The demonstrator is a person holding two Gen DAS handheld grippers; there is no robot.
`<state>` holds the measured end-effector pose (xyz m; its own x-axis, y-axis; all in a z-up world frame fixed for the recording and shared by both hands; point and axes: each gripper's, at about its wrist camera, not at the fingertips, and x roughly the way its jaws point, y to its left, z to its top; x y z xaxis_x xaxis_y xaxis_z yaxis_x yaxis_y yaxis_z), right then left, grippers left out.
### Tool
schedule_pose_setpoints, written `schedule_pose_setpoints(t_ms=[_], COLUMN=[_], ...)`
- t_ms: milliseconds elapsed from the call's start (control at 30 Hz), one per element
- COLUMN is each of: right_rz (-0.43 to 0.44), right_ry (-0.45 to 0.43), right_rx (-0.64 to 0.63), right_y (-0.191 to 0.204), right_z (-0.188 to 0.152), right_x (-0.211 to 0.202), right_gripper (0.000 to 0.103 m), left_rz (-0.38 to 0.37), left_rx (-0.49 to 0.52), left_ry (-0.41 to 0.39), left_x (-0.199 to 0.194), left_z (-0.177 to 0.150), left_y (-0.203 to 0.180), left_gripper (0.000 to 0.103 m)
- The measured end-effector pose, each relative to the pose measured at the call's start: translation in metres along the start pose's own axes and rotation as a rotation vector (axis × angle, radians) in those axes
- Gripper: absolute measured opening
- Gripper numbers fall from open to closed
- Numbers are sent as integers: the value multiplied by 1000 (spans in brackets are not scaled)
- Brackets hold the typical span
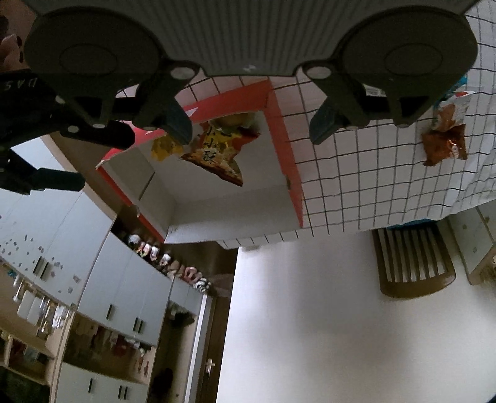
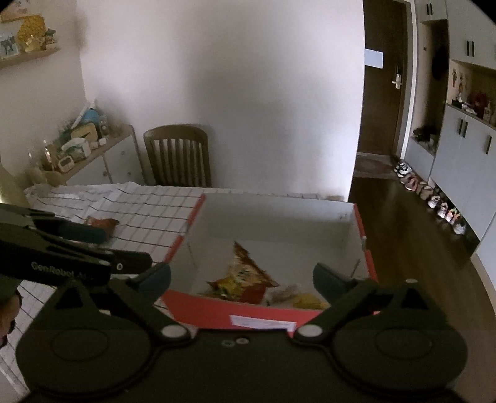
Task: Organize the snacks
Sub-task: 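Withdraw both tools from the red box back toward the table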
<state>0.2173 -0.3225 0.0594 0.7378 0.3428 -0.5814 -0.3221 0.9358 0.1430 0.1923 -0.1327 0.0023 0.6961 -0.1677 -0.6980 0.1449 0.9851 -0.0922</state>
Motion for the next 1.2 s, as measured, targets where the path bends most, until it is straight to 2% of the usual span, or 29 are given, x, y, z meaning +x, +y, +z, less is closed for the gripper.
schedule_pose_setpoints(t_ms=[400,433,500,667,767,1000,1200], right_rz=[17,18,21,30,33,27,3], right_ry=[-33,-34,-36,-42,-39,-21,18], right_rx=[14,18,24,27,29,43,68], right_y=[70,76,88,119,136,173,194], right_z=[-3,-4,-6,-9,-10,-19,-29], right_x=[-26,-27,-29,-33,-33,-25,-8], right_gripper=[103,103,103,103,103,103,103], left_rz=[-39,-43,-52,-70,-48,18,-35], left_rx=[19,15,3,-28,-33,-16,-31], left_ry=[-43,-42,-42,-54,-63,-95,-59], left_x=[-60,-64,-72,-92,-101,-111,-106], left_z=[-22,-23,-28,-40,-47,-63,-79], left_y=[51,56,69,103,122,166,207], left_gripper=[84,85,97,100,102,103,103])
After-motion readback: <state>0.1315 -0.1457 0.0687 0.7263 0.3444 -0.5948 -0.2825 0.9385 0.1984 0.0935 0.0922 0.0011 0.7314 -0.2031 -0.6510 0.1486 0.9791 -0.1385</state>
